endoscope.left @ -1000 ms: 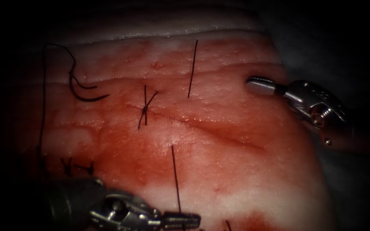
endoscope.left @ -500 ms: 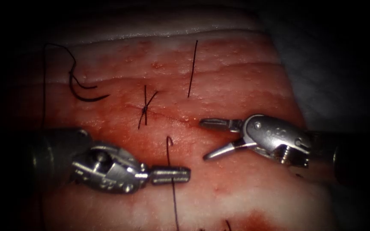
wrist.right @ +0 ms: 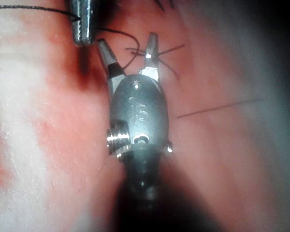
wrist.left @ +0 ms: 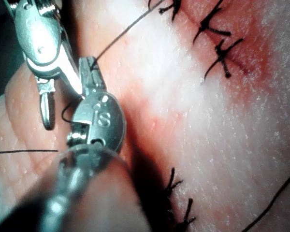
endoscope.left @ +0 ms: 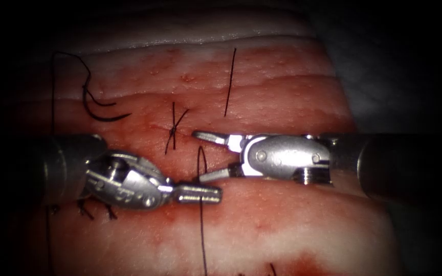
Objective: Wound Closure
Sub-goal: Grasp the suture with the right end-effector and hand off more suture to the left.
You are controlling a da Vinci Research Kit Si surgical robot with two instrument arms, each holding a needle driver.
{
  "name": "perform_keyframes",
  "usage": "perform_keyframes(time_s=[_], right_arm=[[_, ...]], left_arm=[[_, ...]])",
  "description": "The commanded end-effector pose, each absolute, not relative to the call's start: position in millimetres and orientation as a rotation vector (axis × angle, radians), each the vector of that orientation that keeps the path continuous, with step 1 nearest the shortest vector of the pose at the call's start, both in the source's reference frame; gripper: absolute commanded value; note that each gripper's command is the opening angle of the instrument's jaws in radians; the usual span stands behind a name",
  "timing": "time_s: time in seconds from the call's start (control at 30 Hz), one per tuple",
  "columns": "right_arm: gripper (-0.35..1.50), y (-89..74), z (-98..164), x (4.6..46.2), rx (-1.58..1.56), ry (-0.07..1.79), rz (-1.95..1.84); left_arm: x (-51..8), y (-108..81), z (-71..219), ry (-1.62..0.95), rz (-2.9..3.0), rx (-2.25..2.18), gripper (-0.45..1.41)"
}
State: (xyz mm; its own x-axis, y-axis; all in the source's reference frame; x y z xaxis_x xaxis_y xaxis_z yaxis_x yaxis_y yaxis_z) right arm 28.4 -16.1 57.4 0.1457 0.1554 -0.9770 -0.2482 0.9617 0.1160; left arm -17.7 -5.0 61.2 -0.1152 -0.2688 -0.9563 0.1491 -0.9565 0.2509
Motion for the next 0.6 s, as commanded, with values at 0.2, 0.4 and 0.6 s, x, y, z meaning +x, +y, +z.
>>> perform_keyframes(time_s=[0.2,0.4,0.6], right_arm=[[0.99,-15.7,57.4,29.6,-0.101,1.399,0.275],[0.86,-16.0,57.5,30.2,-0.12,1.398,0.261],[-0.35,-16.3,57.5,30.0,-0.1,1.366,0.225]], left_arm=[[-18.1,-4.5,61.8,-0.116,-2.158,1.893,-0.45],[-18.0,-4.4,61.6,-0.114,-2.157,1.894,-0.45],[-18.0,-4.3,61.6,-0.113,-2.156,1.896,-0.45]])
